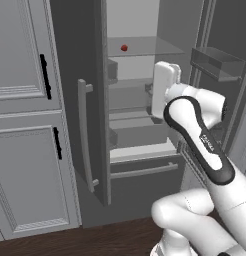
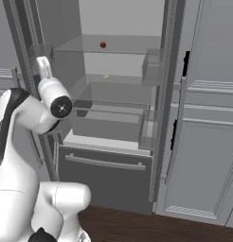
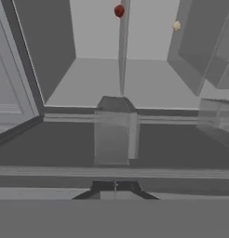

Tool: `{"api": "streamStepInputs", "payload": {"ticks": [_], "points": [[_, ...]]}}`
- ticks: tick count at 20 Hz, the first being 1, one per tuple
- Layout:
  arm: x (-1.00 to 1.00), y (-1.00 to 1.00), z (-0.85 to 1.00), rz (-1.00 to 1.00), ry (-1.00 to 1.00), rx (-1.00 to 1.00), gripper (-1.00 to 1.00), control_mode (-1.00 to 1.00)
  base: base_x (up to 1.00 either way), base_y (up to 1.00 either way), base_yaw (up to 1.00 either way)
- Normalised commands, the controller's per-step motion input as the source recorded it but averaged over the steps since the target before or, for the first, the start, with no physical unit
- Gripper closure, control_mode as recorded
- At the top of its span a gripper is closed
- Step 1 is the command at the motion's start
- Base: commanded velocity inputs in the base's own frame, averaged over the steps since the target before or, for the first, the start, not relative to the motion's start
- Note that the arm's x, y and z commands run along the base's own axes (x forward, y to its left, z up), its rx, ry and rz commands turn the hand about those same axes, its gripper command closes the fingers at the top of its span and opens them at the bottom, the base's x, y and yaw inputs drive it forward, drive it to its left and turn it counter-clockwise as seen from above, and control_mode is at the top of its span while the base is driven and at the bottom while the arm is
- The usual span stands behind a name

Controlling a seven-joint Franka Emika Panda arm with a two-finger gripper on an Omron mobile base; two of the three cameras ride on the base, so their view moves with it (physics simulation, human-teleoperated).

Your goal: Take the strawberry from the fridge and place it on top of the pancake, located on the dining counter.

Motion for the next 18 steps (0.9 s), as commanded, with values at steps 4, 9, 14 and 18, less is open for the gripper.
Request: {"api": "streamStepInputs", "payload": {"ticks": [4,9,14,18], "points": [[0.51,-0.01,0.36,0.03,0.01,0.02,1.0,-1.0,0.0,0.0,0.0],[0.53,-0.02,0.15,0.08,0.0,0.01,1.0,-1.0,0.0,0.0,0.0],[0.71,0.01,0.0,0.02,-0.04,0.0,1.0,-1.0,0.0,0.0,0.0],[0.85,0.24,0.0,0.07,0.0,0.05,1.0,-1.0,0.0,0.0,0.0]]}}
